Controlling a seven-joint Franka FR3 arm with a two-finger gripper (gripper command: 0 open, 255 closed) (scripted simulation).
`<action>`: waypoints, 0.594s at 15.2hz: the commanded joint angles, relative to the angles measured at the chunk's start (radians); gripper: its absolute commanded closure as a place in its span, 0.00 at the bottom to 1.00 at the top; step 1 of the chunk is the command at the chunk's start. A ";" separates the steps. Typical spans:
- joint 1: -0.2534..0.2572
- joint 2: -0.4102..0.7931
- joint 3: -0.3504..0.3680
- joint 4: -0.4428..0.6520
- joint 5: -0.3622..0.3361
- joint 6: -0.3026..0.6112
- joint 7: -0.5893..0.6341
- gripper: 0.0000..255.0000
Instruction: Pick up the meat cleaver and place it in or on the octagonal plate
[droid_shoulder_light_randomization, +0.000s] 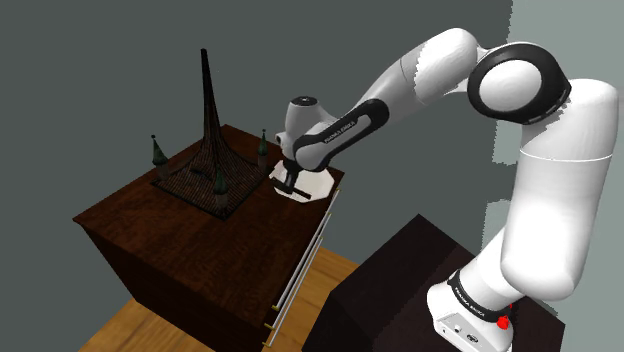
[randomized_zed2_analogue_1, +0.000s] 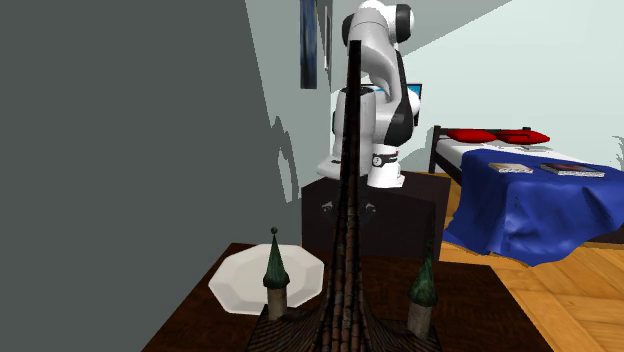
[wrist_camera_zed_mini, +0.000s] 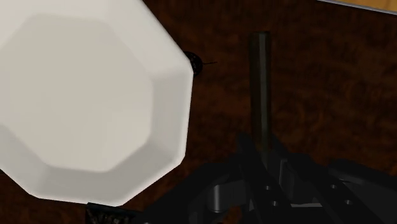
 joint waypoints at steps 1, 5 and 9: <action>-0.036 0.015 -0.007 0.027 0.006 -0.010 -0.051 1.00; -0.100 0.056 -0.019 0.103 0.016 -0.043 -0.141 1.00; -0.159 0.108 -0.031 0.199 0.026 -0.084 -0.225 1.00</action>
